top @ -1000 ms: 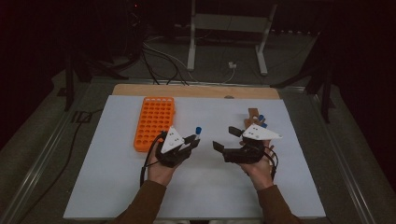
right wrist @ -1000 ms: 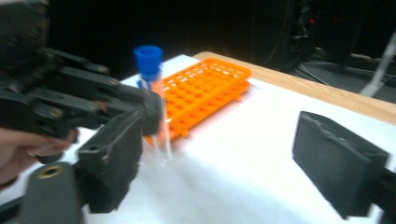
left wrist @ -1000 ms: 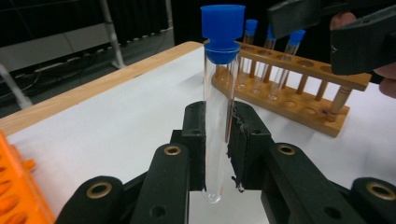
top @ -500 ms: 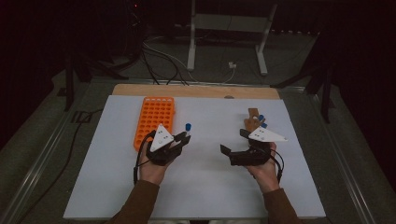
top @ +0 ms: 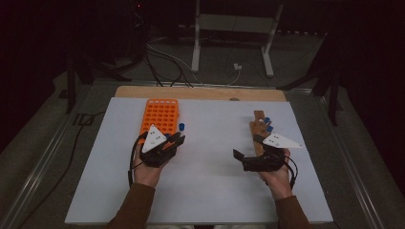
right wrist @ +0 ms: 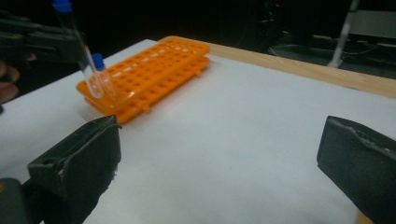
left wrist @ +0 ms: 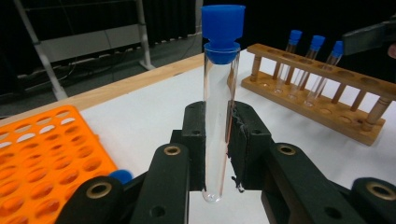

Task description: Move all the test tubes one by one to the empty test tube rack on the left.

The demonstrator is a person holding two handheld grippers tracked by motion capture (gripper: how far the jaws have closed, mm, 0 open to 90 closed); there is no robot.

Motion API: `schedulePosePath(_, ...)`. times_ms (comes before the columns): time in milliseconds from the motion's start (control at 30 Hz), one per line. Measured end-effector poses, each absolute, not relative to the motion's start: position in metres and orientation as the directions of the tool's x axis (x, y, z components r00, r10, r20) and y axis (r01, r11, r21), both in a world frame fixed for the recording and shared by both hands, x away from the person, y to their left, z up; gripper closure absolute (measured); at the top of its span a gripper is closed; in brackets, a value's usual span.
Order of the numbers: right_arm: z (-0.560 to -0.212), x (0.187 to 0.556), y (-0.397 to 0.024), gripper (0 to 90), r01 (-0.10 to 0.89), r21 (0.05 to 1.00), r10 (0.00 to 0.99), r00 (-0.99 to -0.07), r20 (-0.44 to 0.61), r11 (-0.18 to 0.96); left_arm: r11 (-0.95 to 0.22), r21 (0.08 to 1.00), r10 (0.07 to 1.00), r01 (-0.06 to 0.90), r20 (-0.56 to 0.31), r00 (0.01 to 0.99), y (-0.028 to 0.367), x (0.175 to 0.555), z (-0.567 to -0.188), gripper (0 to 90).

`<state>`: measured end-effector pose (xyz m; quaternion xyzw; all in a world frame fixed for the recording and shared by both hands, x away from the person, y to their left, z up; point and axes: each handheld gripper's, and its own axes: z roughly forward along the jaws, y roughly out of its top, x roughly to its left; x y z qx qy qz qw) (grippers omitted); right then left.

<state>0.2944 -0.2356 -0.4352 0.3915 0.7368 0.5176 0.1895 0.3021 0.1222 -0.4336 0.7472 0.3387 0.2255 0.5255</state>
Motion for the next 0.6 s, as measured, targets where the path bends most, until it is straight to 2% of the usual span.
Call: schedulePosePath(600, -0.436, 0.287, -0.258, 0.0, 0.378, 0.917, 0.798, -0.589, 0.129, 0.131, -0.183, 0.938, 0.794, 0.295, -0.036, 0.607, 0.153, 0.305, -0.437, 78.0)
